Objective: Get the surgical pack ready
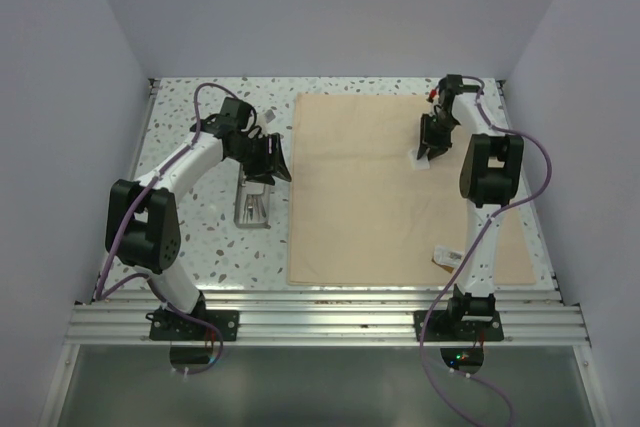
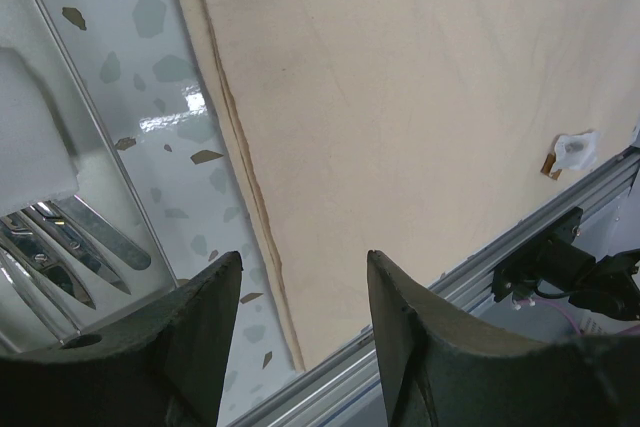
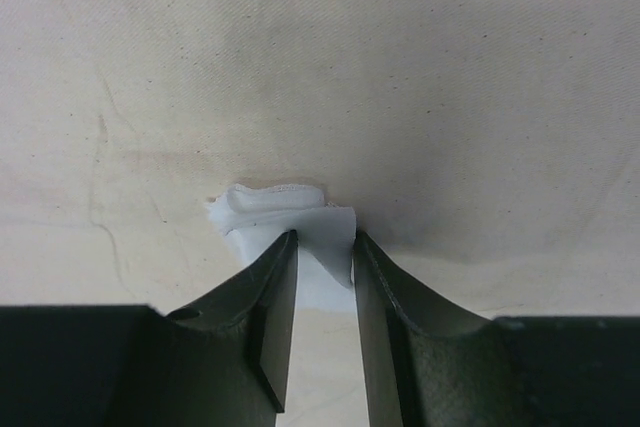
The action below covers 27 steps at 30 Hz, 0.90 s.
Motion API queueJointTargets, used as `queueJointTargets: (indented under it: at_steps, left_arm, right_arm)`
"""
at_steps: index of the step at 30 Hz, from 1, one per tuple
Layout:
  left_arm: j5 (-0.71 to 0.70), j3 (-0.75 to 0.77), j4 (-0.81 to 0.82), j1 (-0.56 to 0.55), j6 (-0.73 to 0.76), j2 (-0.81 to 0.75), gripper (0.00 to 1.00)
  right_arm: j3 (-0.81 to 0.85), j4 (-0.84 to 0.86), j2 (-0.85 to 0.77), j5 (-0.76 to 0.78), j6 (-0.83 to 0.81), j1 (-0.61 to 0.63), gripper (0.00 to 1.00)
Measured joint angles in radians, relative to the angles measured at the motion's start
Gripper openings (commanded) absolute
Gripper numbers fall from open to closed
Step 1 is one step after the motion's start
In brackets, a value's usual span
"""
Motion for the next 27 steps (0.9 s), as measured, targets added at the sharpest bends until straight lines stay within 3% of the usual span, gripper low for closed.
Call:
queueJointTargets:
  at_steps: [5, 6, 9, 27]
  left_arm:
    - [0.000, 0.000, 0.000, 0.000, 0.000, 0.000, 0.57]
    - [0.000, 0.000, 0.000, 0.000, 0.000, 0.000, 0.57]
    - [0.000, 0.000, 0.000, 0.000, -0.001, 0.000, 0.57]
    - [0.050, -0.001, 0.043, 0.000, -0.047, 0.000, 0.61]
  right_arm:
    - [-0.004, 0.003, 0.000, 0.003, 0.001, -0.002, 0.21]
    - [-0.004, 0.004, 0.000, 0.003, 0.003, -0.002, 0.13]
    - [-0.005, 0.007, 0.000, -0.002, 0.015, -0.003, 0.00]
    - [0.003, 0.002, -0.071, -0.040, 0.129, 0.013, 0.00]
